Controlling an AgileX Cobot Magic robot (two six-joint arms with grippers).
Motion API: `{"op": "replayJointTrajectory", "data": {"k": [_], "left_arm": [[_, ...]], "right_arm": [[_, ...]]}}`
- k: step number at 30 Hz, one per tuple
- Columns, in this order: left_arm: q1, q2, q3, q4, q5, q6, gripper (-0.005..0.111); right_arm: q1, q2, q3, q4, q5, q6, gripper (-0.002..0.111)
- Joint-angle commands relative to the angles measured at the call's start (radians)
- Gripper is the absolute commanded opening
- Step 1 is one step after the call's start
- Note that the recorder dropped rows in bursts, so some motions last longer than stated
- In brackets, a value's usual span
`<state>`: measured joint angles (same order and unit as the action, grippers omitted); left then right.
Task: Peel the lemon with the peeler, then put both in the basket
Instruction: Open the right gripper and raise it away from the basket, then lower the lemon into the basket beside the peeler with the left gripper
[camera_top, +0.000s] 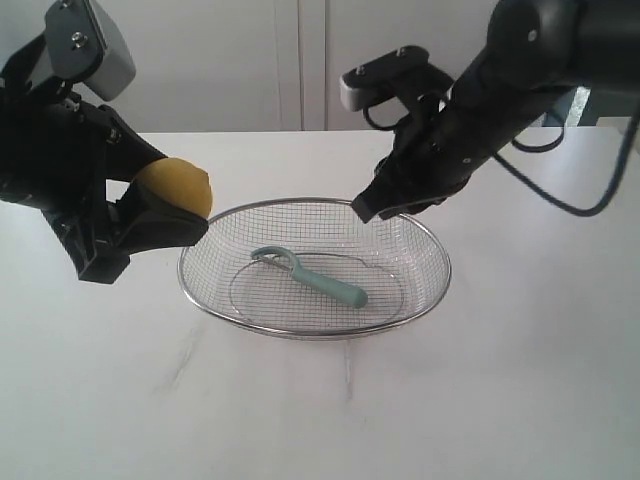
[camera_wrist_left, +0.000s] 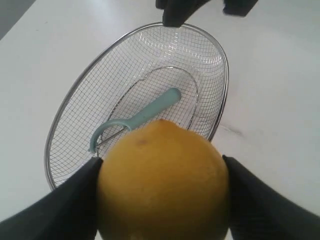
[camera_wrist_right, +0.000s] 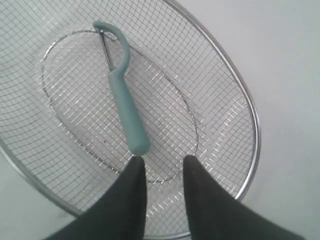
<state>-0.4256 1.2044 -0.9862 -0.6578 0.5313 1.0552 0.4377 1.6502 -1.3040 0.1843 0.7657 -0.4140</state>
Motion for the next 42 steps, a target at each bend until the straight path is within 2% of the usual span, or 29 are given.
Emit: {"op": "replayJointTrajectory", "data": {"k": [1, 6, 11, 15, 22, 26, 29, 34, 35, 40, 42], "left_arm": [[-0.005, -0.006, 0.002, -0.025, 0.014, -0.010, 0.000], [-0.005, -0.006, 0.002, -0.037, 0.014, -0.011, 0.000], [-0.005, -0.006, 0.002, -0.037, 0.014, -0.011, 0.000], [-0.005, -0.003, 0.002, -0.037, 0.006, -0.008, 0.000], [-0.005, 0.105, -0.013, -0.162, -0.182, -0.008, 0.000], [-0.005, 0.238, -0.084, -0.162, -0.184, -0.031, 0.000], [-0.005, 0.356, -0.176, -0.119, -0.123, -0.153, 0.000], [-0.005, 0.534, -0.368, 0.133, 0.058, -0.406, 0.000], [-0.005, 0.596, -0.428, 0.222, 0.100, -0.486, 0.000], [-0.020, 0.711, -0.494, 0.222, 0.108, -0.505, 0.000], [-0.050, 0.737, -0.494, 0.206, 0.090, -0.499, 0.000]], "right_arm": [[0.000, -0.114, -0.004, -0.006, 0.095, -0.008, 0.013], [0.000, -0.246, -0.002, -0.049, 0.243, 0.030, 0.000], [0.000, -0.335, 0.004, -0.092, 0.357, 0.054, 0.000], [0.000, -0.384, 0.030, -0.096, 0.344, 0.061, 0.000], [0.000, -0.393, 0.051, -0.107, 0.333, 0.111, 0.000], [0.000, -0.393, 0.052, -0.107, 0.335, 0.113, 0.000], [0.000, -0.393, 0.052, -0.107, 0.335, 0.113, 0.000], [0.000, -0.393, 0.052, -0.107, 0.332, 0.131, 0.000], [0.000, -0.393, 0.056, -0.107, 0.330, 0.131, 0.000], [0.000, -0.393, 0.104, -0.114, 0.281, 0.131, 0.000], [0.000, -0.393, 0.115, -0.118, 0.265, 0.131, 0.000]]}}
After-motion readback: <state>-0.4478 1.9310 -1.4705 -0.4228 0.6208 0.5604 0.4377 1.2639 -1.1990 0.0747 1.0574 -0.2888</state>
